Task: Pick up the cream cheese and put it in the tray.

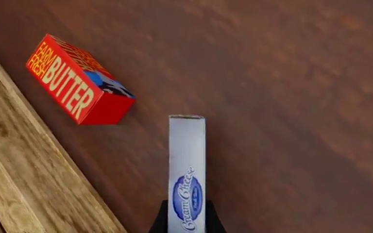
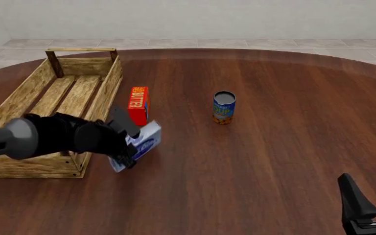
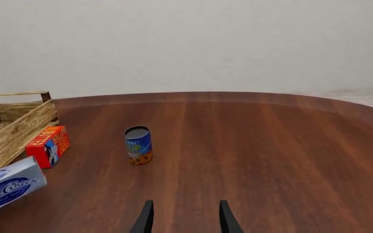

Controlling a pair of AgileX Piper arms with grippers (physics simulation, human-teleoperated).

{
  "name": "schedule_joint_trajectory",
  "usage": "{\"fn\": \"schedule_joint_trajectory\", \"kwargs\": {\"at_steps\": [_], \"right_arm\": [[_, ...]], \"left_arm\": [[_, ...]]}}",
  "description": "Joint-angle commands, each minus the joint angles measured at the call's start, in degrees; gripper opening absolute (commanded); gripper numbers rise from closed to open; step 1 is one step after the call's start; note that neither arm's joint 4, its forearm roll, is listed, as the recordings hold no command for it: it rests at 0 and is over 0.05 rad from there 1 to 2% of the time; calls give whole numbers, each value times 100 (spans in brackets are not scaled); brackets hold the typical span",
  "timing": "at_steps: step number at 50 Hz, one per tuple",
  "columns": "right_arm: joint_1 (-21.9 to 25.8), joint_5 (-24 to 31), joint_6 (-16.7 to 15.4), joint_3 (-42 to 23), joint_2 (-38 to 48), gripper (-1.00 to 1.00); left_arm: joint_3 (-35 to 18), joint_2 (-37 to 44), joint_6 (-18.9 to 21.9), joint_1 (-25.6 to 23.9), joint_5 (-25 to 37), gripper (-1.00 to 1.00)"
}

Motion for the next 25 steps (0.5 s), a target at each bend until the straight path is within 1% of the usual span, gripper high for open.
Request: {"fn": "schedule_joint_trajectory", "kwargs": {"at_steps": [1, 8, 15, 18, 23, 25], "right_arm": [[19, 11, 7, -8, 13, 100], [18, 14, 14, -14, 17, 100], [12, 6, 26, -7, 11, 100], [11, 9, 30, -10, 9, 100], [14, 10, 36, -6, 10, 100], [16, 9, 39, -8, 12, 100]], "left_arm": [[-195, -235, -257, -92, 191, -100], [-219, -289, -310, -44, 205, -100], [-378, -436, -762, -101, 297, -100], [-351, -487, -771, -92, 308, -100], [-335, -632, -987, -100, 350, -100], [-335, -689, -1001, -87, 386, -100]]}}
